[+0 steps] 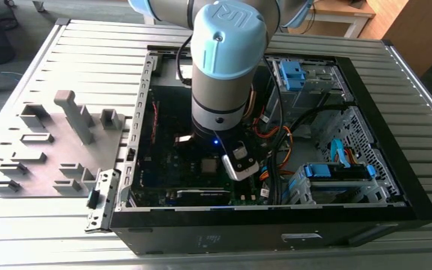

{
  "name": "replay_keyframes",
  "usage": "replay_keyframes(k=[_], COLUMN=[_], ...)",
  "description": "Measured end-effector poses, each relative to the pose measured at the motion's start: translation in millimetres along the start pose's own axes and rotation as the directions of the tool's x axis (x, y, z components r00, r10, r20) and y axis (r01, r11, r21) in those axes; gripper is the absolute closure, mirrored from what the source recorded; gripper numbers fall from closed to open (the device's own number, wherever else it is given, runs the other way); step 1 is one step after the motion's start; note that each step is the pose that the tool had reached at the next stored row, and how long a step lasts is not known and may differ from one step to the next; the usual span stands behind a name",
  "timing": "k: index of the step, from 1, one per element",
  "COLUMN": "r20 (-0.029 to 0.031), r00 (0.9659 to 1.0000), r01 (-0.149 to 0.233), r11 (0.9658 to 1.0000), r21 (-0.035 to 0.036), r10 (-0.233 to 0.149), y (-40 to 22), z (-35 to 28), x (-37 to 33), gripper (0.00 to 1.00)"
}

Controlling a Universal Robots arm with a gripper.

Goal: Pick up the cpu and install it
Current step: 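Place the cpu into insertion slot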

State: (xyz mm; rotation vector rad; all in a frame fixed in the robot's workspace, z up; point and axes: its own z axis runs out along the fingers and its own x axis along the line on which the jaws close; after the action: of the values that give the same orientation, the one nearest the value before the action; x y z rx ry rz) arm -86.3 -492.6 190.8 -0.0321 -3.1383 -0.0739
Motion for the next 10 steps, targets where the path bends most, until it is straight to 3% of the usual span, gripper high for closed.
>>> replay_keyframes(k=[10], r20=[-0.0012], r00=[0.9996], r01=[0.028], r11=[0.9996], r21=[0.0001], r10=[-0.028], y=[-1.3], z=[0.2], x=[1.2], gripper=[0.53])
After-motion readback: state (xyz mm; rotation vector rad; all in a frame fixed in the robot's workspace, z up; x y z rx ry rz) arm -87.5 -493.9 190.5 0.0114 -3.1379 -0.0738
